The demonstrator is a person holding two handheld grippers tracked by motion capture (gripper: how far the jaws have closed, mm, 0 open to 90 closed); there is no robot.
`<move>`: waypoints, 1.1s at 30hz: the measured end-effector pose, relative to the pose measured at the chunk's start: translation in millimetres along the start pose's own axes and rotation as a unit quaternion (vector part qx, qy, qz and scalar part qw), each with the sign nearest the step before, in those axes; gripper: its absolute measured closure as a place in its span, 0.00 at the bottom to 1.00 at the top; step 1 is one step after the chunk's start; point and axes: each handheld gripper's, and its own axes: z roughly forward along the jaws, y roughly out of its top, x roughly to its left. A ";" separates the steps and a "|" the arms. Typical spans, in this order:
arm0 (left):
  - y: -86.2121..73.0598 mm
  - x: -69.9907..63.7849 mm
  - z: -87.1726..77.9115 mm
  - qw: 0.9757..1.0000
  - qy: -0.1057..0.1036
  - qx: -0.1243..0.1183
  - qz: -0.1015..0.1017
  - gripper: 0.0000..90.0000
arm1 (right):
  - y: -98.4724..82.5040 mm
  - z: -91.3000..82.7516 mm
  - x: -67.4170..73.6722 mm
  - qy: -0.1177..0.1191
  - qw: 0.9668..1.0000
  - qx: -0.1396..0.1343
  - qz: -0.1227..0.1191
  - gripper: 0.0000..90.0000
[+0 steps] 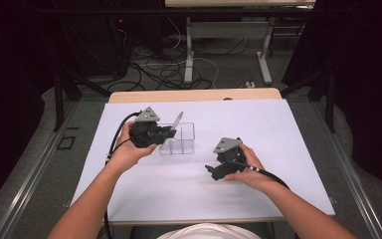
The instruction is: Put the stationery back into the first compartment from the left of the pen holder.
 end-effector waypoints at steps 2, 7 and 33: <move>1.3 3.4 -1.3 1.000 0.013 -0.013 -0.010 0.88 | -1.1 0.1 -1.3 0.006 1.000 -0.002 0.013 0.00; 0.0 12.2 -3.0 0.997 0.047 -0.048 -0.049 0.88 | -1.9 -0.5 -3.3 0.005 0.999 -0.007 0.035 0.00; -10.3 31.4 21.5 0.981 0.118 -0.099 -0.116 0.88 | -4.5 2.6 -6.8 0.016 0.999 -0.013 0.051 0.00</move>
